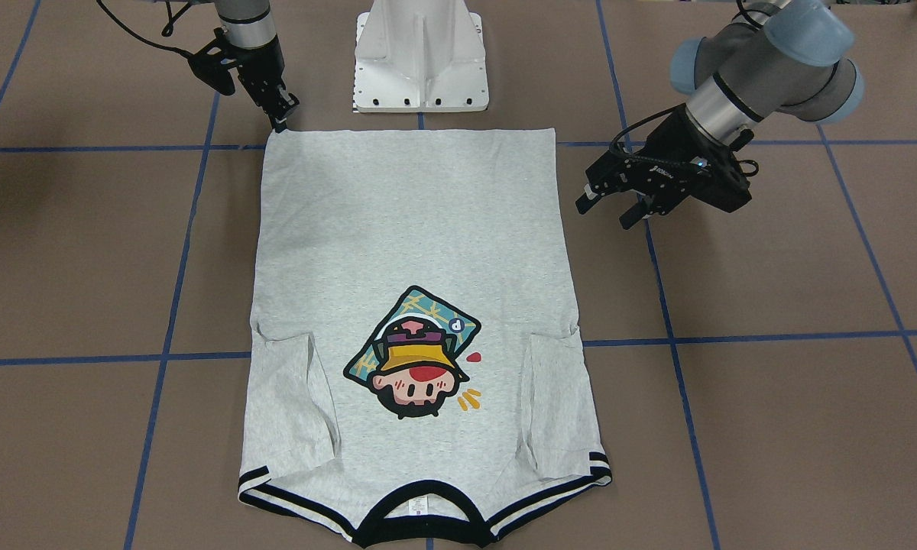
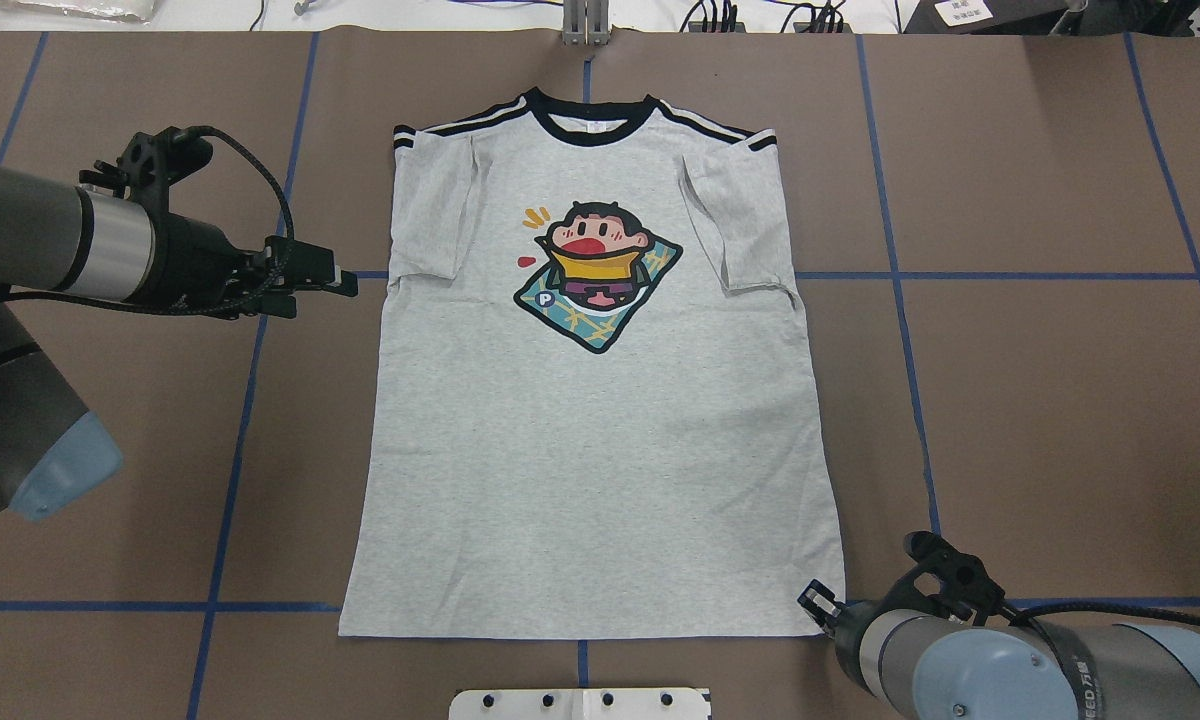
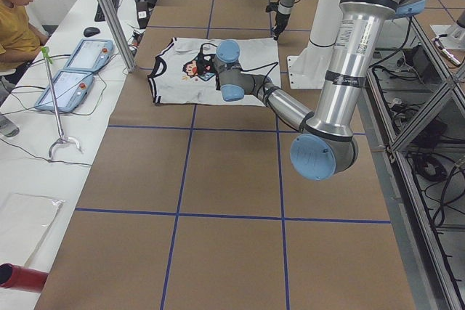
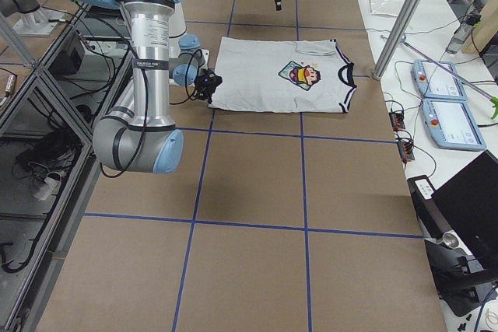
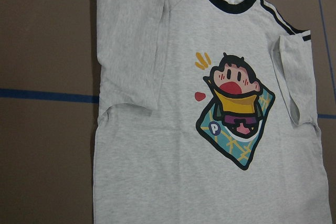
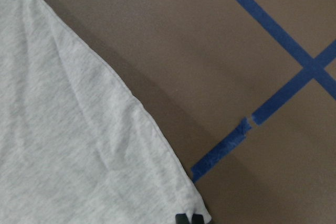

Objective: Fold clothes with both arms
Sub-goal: 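Move the left gripper down to the other hem corner nearest the robot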

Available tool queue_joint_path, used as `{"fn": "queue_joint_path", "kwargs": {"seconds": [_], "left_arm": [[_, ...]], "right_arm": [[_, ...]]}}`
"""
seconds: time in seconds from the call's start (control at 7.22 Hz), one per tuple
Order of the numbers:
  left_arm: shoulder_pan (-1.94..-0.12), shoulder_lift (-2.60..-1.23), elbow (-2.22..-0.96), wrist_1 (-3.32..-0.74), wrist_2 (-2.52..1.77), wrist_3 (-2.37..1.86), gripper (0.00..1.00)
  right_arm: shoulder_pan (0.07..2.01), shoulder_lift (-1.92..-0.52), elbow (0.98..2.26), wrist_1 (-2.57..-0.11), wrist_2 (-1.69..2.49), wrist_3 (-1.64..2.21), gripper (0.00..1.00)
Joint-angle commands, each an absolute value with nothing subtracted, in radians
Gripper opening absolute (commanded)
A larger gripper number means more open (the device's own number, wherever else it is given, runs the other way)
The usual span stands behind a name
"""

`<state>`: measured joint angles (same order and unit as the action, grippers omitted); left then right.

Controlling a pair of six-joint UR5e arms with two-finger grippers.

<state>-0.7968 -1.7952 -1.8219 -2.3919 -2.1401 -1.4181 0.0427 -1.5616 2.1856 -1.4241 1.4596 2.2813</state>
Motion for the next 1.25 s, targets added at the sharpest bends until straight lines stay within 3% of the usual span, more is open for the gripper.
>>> {"fn": "queue_joint_path", "kwargs": {"seconds": [0.0,0.42,0.69,1.11], "left_arm": [[-0.727,-1.711,-1.853,-2.39,-2.141,-1.576,0.87],[-0.54,-1.655,-1.972,-2.265,-2.023,-1.787,0.81],[-0.377,-1.646,-1.977,-2.209,-1.894,-1.857,0.79],[-0.296,-1.646,-2.017,-2.038,-1.888,-1.864,0.79]], "right_arm": [[0.061,-1.56,2.223,-1.422,1.53,2.276,0.0],[0.08,-1.554,2.23,-1.42,1.577,2.266,0.0],[0.086,-1.554,2.23,-1.42,1.577,2.264,0.0],[0.084,-1.552,2.23,-1.42,1.577,2.266,0.0]]}}
